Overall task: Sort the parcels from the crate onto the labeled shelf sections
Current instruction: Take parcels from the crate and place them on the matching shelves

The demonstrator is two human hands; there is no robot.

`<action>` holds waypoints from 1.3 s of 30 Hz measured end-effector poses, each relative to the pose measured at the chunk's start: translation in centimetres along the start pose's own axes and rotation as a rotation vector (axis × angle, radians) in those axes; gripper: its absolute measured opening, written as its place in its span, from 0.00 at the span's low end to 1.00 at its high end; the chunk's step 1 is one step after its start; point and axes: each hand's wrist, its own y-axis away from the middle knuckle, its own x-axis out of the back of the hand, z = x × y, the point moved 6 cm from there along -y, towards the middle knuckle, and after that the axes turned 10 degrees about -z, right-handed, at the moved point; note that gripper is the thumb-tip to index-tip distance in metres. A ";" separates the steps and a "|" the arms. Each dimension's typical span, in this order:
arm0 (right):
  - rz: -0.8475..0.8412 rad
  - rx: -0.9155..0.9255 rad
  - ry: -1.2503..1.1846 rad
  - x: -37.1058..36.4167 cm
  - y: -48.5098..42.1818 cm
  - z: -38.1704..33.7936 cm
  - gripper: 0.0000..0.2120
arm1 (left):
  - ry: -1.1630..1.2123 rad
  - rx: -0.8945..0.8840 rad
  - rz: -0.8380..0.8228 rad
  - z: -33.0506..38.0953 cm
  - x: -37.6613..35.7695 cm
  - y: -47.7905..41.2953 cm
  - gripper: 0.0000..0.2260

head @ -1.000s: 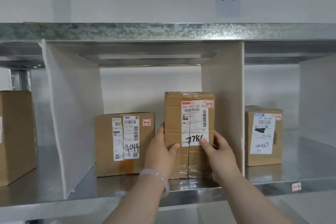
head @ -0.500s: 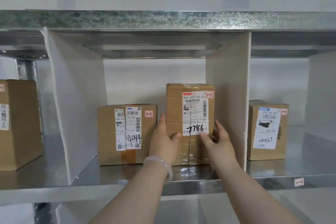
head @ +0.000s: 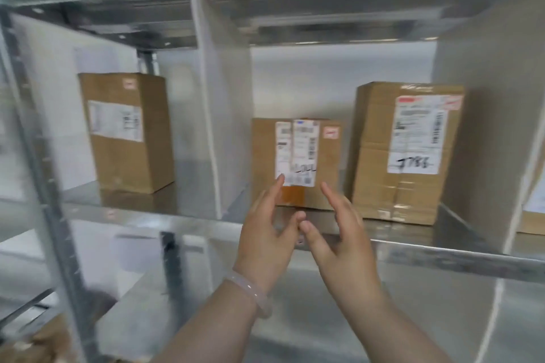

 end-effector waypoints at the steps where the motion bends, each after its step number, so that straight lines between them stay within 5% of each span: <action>1: -0.058 -0.012 -0.066 -2.0 0.2 -0.4 0.27 | -0.025 0.027 0.023 -1.0 1.8 1.0 0.25; 15: -0.614 -0.206 -0.357 -31.4 8.3 -8.3 0.23 | -0.156 0.408 0.151 -14.3 27.6 16.6 0.23; 23: -0.744 -0.320 -0.458 -48.9 13.4 -16.4 0.23 | -0.065 0.542 0.190 -21.5 43.8 24.9 0.26; 27: -0.802 -0.360 -0.475 -55.9 14.8 -19.3 0.22 | 0.000 0.598 0.193 -24.9 49.9 27.4 0.18; 39: -0.865 -0.542 -0.445 -69.2 14.1 -16.0 0.22 | -0.137 0.713 0.107 -36.0 56.9 26.7 0.23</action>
